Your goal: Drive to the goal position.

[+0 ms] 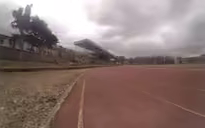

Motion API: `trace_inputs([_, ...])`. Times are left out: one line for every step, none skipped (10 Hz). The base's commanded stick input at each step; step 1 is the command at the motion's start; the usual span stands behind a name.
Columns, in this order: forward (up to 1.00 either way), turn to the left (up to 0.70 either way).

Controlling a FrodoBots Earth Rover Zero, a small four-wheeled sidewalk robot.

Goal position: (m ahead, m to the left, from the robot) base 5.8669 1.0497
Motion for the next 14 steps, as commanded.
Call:
trace_inputs([0.7, -0.25])
trace_inputs([0.7, -0.27])
trace_inputs([0.7, -0.27])
trace_inputs([0.7, -0.27])
trace_inputs([0.7, -0.27])
trace_inputs([0.7, -0.27])
trace_inputs([0.7, -0.27])
trace_inputs([0.7, -0.27])
trace_inputs([0.7, -0.27])
trace_inputs([0.7, -0.27])
trace_inputs([0.7, -0.27])
trace_inputs([0.7, -0.27])
trace_inputs([0.7, -0.27])
trace_inputs([0.7, -0.27])
